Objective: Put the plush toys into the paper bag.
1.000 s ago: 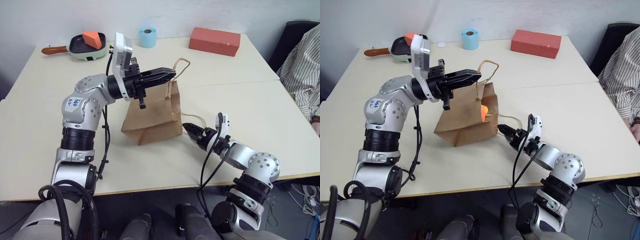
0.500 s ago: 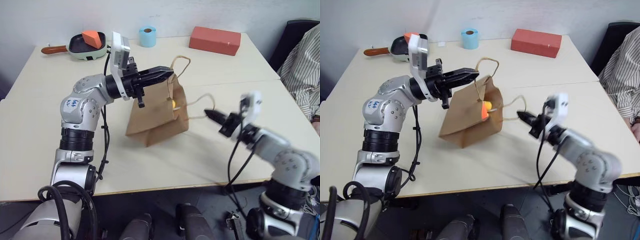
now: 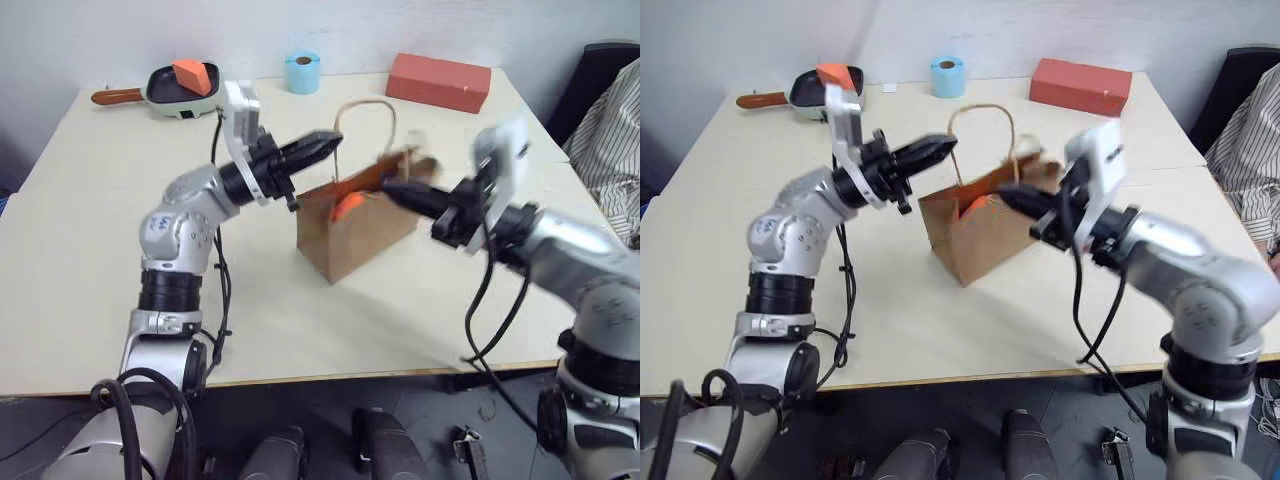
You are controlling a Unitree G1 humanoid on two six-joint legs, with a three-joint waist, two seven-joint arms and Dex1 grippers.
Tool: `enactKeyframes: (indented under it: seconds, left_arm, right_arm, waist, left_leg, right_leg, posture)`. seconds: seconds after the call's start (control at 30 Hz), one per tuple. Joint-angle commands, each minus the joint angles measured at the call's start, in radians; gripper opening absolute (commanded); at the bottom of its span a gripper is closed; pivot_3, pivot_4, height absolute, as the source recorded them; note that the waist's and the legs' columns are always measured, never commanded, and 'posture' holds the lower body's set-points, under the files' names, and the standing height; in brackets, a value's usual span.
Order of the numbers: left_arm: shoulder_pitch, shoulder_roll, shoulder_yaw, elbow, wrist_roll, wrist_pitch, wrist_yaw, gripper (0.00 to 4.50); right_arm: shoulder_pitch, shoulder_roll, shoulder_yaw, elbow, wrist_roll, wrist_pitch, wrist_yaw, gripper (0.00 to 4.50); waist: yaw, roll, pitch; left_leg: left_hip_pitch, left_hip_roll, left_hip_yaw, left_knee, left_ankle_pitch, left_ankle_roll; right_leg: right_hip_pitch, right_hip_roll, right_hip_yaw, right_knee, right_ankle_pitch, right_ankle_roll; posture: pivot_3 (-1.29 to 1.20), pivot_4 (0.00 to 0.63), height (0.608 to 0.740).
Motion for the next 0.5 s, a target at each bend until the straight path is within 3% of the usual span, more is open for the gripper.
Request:
enactKeyframes:
  seconds: [0.03,0.5]
  left_arm:
    - [-0.003,0.014,-0.004,-0.076,-0.006,0.003,-0.006,0.0]
    - [-0.033,0.052,0.035,-0.089,-0.027,0.033,0.012,0.0]
  right_arm:
    - [0.014,-0.03,0.013,-0.032,-0.067,-0.102,0.031,0.05]
    - [-0.066,0.031,-0.057,0.041,-0.036,-0.168,-0.022,0.05]
  waist:
    - [0.002,0.0,0.0]
    - [0.001,0.0,0.0]
  left_leg:
    - [0.0,0.0,0.0,0.0,0.0,0.0]
    - [0.001,0.0,0.0,-0.001,0.0,0.0]
  right_leg:
    - [0.0,0.0,0.0,0.0,0.0,0.0]
    - [0.0,0.0,-0.001,-0.001,0.0,0.0]
  posture:
    - [0.0,0.15,0.74]
    - [0.0,0.15,0.74]
